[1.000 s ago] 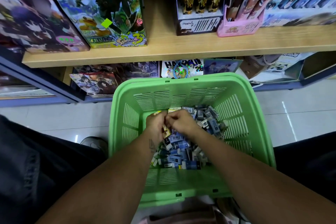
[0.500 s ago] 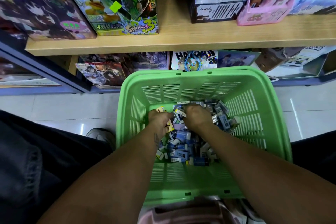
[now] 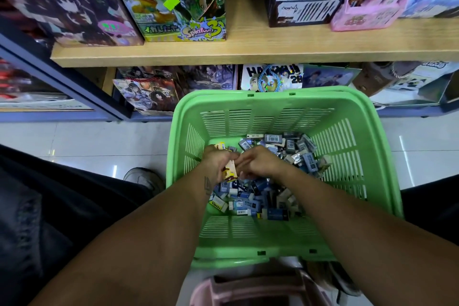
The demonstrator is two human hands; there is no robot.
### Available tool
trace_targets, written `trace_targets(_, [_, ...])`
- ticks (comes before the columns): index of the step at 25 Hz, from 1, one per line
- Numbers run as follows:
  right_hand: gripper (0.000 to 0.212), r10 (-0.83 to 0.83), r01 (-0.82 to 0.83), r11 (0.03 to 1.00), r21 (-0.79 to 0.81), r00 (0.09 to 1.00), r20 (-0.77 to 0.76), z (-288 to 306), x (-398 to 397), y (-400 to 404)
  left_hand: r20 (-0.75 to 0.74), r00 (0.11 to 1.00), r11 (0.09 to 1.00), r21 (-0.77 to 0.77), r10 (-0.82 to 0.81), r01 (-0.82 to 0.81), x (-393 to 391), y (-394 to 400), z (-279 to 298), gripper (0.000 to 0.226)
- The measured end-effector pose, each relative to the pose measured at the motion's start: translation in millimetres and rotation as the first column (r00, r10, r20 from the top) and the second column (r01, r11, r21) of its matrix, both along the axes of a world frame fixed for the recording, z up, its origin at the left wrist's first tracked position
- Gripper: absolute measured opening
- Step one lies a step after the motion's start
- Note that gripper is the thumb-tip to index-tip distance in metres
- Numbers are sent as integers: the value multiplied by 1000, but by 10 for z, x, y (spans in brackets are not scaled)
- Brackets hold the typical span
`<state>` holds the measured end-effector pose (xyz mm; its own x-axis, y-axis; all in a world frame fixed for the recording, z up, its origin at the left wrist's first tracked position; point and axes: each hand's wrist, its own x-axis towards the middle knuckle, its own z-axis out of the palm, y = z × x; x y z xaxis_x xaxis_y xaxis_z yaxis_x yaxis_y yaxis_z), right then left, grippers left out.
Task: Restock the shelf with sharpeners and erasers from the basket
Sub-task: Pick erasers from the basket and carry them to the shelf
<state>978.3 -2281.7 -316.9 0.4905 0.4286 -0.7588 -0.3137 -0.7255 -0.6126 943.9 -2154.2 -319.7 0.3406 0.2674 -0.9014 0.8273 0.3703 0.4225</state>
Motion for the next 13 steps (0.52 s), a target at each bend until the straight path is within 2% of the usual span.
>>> trace_targets(2, [20,186,-157,973,-170,968,170,93,105,-91,-53,967,939,233,-249,254,-27,-61,-23,60])
trace_targets(3, [19,347,-252,910,-330,898,270,172,172,-136,-77,929,879,304,-362,368,-37,-79,-20,61])
trace_targets(5, [25,594,-309,719,-623,738,320,313,268,-278,-111,876,821,309,-470,479,-46,-97,-2,57])
trace_targets(6, [28,654,-318,633,-706,707,268,364,291,-362,-129,861,810,295,-493,508,-55,-109,15,52])
trace_targets(8, [34,707,-430,507,-747,703,76,421,260,-486,-172,830,783,275,-531,558,-69,-140,65,50])
trace_targets(10, [49,722,-570,461,-680,686,-86,422,121,-498,-181,788,755,227,-588,615,-100,-173,107,65])
trace_targets(13, [62,616,-540,578,-612,780,-107,448,-117,-309,-203,679,659,166,-705,734,-148,-232,142,82])
